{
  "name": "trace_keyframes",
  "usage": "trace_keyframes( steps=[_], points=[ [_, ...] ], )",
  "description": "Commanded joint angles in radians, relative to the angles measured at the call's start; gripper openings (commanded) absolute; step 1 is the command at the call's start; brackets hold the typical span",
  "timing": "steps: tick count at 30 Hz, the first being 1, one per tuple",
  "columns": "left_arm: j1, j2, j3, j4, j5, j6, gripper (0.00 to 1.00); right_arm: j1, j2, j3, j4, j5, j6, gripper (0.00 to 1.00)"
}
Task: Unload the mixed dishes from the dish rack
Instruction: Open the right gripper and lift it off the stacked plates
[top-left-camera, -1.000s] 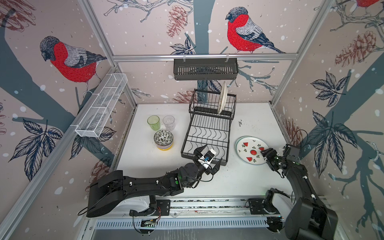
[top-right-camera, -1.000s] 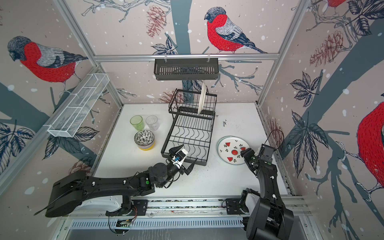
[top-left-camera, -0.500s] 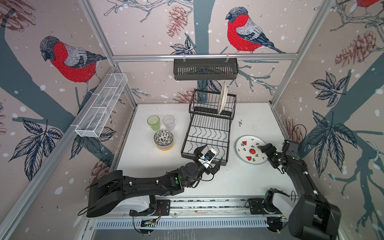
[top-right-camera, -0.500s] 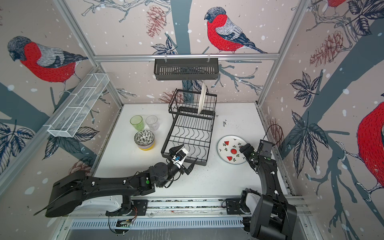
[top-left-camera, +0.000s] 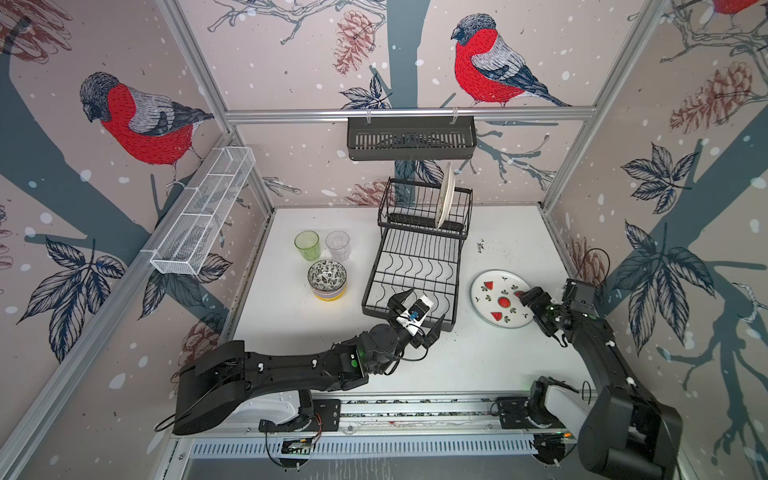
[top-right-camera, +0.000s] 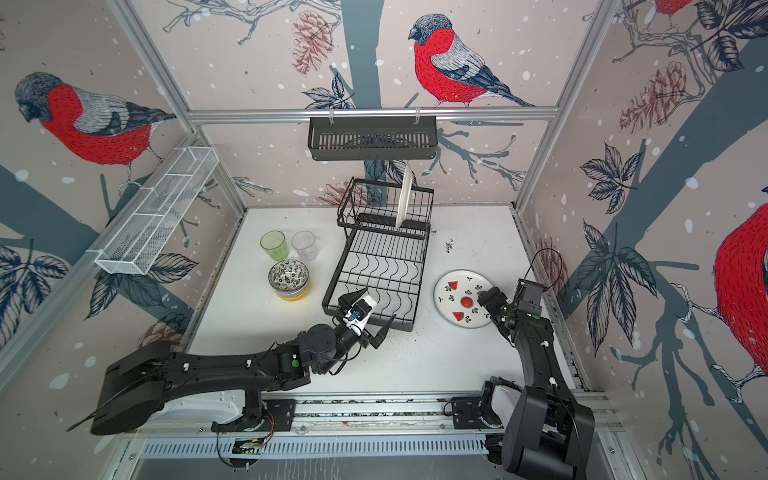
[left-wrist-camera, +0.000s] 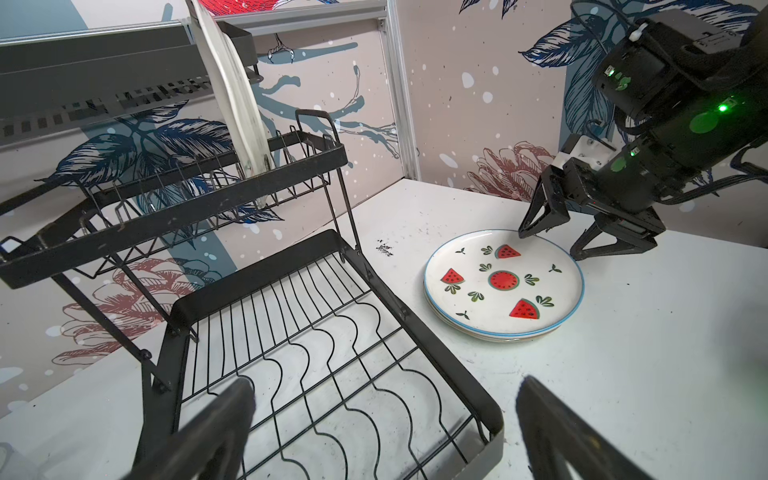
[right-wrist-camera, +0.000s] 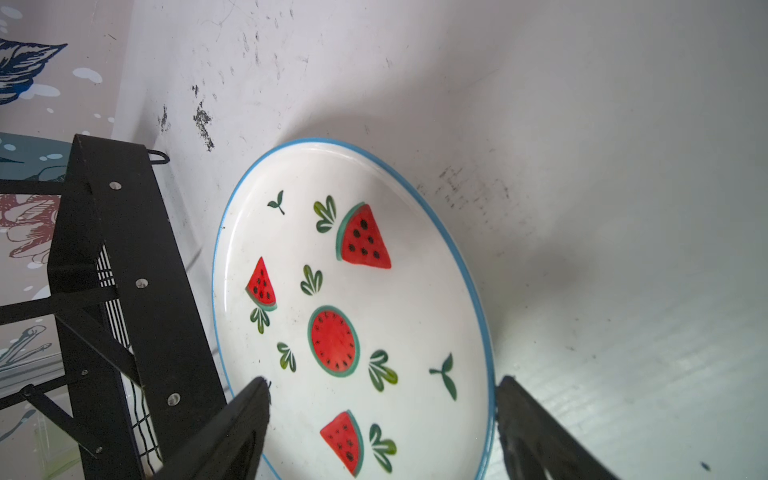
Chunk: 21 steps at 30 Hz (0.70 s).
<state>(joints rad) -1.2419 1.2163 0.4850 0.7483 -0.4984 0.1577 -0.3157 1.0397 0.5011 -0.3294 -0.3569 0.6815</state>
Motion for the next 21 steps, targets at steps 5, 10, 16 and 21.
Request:
trace_keyframes(
  steps=[5,10,16,21],
  points=[
    [0.001,-0.036,0.017,-0.015,0.010,-0.030,0.98,0.000,-0.013,0.014,-0.002,0.021,-0.020,0.85],
    [0.001,-0.059,0.024,-0.009,0.039,-0.067,0.98,-0.001,-0.094,0.011,-0.020,0.026,-0.026,0.88],
    [0.001,-0.044,0.085,-0.041,0.041,-0.073,0.98,0.005,-0.180,0.016,-0.038,-0.030,0.000,0.88],
    [0.001,-0.013,0.139,-0.056,0.046,-0.083,0.98,0.077,-0.280,0.048,-0.053,-0.024,0.056,0.88]
  ],
)
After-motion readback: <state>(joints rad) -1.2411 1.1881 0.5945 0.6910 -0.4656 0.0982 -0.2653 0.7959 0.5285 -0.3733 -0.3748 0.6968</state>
